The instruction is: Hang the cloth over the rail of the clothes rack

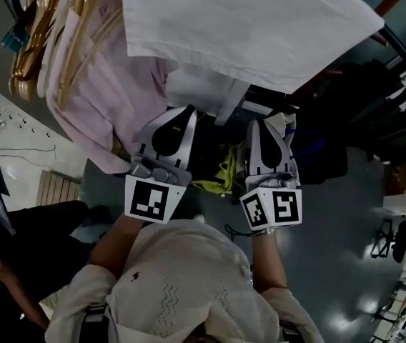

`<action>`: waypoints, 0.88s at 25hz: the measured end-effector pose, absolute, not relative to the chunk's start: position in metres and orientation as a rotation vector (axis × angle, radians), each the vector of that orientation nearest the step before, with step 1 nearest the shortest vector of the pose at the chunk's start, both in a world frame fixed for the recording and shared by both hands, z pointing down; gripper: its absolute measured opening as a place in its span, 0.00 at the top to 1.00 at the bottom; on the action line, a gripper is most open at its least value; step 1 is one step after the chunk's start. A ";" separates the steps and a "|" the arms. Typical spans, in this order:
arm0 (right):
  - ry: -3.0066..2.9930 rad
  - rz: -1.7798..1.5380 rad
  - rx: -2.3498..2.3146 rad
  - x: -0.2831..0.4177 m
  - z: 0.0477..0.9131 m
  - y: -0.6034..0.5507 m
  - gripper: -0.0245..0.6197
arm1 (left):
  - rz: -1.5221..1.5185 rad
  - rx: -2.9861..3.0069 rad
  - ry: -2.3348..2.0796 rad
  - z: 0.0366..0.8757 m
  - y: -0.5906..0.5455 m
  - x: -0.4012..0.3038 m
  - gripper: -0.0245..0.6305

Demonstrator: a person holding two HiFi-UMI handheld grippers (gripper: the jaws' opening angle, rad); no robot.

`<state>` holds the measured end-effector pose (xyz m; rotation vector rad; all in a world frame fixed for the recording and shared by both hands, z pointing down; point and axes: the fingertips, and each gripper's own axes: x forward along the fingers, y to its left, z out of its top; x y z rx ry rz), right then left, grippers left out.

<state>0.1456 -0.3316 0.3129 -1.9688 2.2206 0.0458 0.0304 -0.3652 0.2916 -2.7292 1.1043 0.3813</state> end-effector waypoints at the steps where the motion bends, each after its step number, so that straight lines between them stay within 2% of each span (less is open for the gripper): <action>1: 2.227 0.024 -1.991 0.143 0.326 -0.329 0.93 | 0.364 -2.764 1.099 0.304 -0.360 0.033 0.95; 9: 2.267 -0.052 -2.103 0.129 0.385 -0.304 0.93 | 0.272 -2.903 1.062 0.361 -0.331 0.042 0.95; 22: 2.278 -0.048 -2.096 0.117 0.386 -0.288 0.93 | 0.234 -2.868 1.122 0.365 -0.317 0.028 0.95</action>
